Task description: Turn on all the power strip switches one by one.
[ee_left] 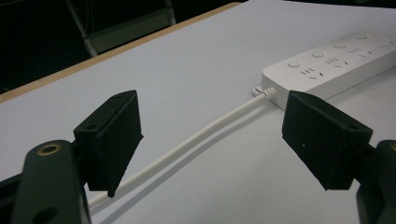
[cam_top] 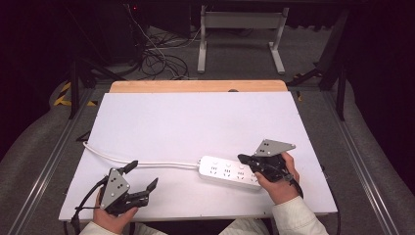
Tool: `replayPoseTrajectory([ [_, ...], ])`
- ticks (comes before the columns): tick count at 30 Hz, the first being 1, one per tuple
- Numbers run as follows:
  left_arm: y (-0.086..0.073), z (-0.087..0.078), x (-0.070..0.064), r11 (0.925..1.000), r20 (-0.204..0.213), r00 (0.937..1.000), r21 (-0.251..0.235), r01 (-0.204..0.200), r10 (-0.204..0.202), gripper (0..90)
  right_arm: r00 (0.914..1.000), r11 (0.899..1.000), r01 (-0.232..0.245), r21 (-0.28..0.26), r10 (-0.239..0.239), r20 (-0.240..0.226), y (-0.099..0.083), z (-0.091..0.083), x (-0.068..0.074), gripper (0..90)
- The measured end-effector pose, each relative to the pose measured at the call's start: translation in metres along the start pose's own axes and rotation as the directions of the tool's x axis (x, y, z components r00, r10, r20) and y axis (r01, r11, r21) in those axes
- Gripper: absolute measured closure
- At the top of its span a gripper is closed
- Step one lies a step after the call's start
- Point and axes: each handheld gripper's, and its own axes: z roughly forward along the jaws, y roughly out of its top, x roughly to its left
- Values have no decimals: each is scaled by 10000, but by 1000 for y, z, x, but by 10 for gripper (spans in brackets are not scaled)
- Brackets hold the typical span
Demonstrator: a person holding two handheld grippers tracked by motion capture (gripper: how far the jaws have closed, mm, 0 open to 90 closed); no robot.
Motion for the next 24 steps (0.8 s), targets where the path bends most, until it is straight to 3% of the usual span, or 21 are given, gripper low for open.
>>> replayPoseTrajectory([
  [5,0,0,0,10000,-21,10000,-8,-1,1,200,9995,9994,78,331,-88,287,-3,-7,-4,900],
  [13,0,0,0,10000,-21,10000,-16,4,-4,201,9963,9948,-493,891,427,745,-27,-15,-20,900],
  [24,0,0,1,10000,-7,10000,46,-47,47,201,9970,9887,-565,1389,484,608,-38,-5,-21,900],
])
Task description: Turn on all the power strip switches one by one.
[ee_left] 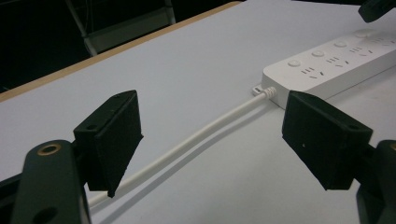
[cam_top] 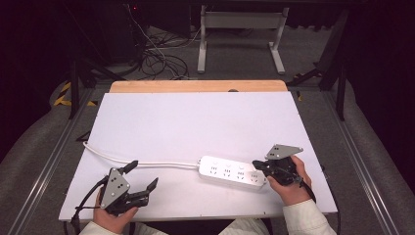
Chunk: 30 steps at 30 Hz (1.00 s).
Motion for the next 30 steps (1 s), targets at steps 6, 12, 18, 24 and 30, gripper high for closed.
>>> replayPoseTrajectory([
  [6,0,0,0,10000,15,10000,13,7,-7,201,10000,9996,21,288,-18,-81,-2,6,0,900],
  [12,0,0,0,10000,5,10000,40,-15,15,201,9999,9986,-21,527,27,-116,-5,10,0,900],
  [18,0,1,0,10000,30,10000,27,56,-56,200,9997,9978,-108,651,120,-195,-4,12,-2,900],
  [24,0,0,0,10000,-1,10000,0,-24,24,201,9997,9968,-153,783,166,-170,-4,13,-2,900],
  [30,0,-1,-1,10000,10,10000,-11,-41,41,200,9994,9969,-283,734,297,-168,-6,14,-2,900],
])
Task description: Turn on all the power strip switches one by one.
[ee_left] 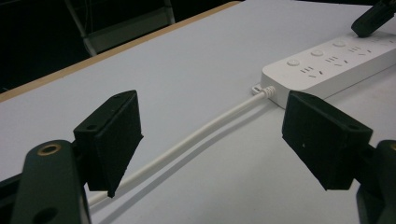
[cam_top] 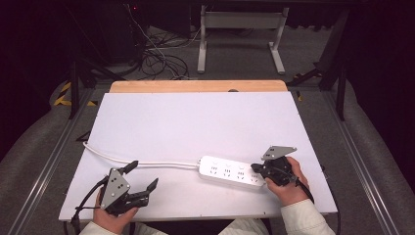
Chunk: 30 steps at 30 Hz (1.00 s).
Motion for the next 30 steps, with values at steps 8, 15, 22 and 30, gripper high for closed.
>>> replayPoseTrajectory([
  [8,0,1,0,10000,92,10000,27,26,-27,200,9996,9998,-212,6,212,-194,-1,1,-3,900],
  [15,0,1,1,10000,9,10000,50,-44,44,201,9989,9862,66,-1656,-140,-439,2,-14,3,900],
  [22,1,1,0,10000,-1,10000,-32,65,-65,200,9984,9639,448,-2625,-525,-225,6,-28,5,605],
  [30,1,-1,1,9999,-50,10000,-100,50,-51,200,9976,9434,689,-3243,-690,114,9,-51,6,247],
])
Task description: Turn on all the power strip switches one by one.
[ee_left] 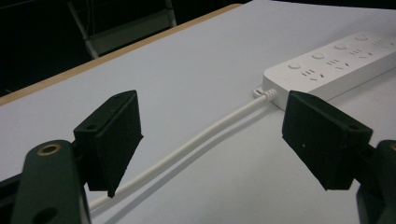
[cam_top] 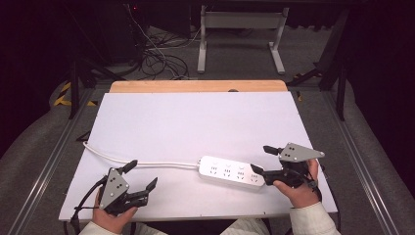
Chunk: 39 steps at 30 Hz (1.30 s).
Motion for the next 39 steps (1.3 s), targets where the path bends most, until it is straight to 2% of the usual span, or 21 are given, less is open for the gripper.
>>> replayPoseTrajectory([
  [2,0,0,0,10000,23,10000,14,37,-37,200,9999,9999,110,85,-109,-126,-1,-4,0,201],
  [6,1,-2,2,10000,-7,10000,-25,71,-71,200,9984,9998,-18,-204,7,-564,-6,-12,-4,147],
  [10,2,-6,5,10000,-18,10000,-11,48,-48,198,9975,9994,82,-346,-106,-699,-17,-17,-5,122],
  [12,2,-8,8,9998,23,9998,-51,174,-174,197,9976,9989,144,-450,-174,-672,-23,-19,-6,120],
  [14,2,-11,9,9995,40,9996,-78,293,-293,196,9982,9988,-7,-492,-23,-606,-30,-21,-7,120],
  [17,2,-14,11,9992,101,9992,120,385,-386,194,9986,9981,-92,-608,61,-519,-41,-21,-8,120],
  [19,1,-17,12,9991,150,9992,211,369,-372,193,9973,9982,-168,-568,127,-724,-50,-17,-7,130],
  [22,-2,-19,13,9987,233,9990,349,372,-381,191,9942,9996,-213,-181,192,-1061,-62,-10,-5,131],
  [25,-5,-21,13,9988,154,9996,432,232,-239,189,9887,9996,-266,2,263,-1478,-66,-9,-6,147],
  [27,-8,-23,14,9982,157,9995,540,247,-256,189,9820,9993,-375,-42,361,-1855,-68,-8,-6,144],
  [28,-9,-24,14,9980,131,9996,598,223,-231,188,9815,9994,-346,-21,335,-1886,-68,-8,-5,137],
  [31,-14,-25,15,9970,122,9997,748,207,-216,189,9859,9996,-292,22,292,-1647,-68,-6,-3,112],
  [35,-16,-23,19,9956,295,9983,798,483,-508,184,9922,9996,-222,-144,203,-1230,-66,-8,-3,92],
  [39,-17,-21,20,9939,155,9980,928,602,-619,184,9936,9996,-93,-282,60,-1132,-66,-10,-2,88],
])
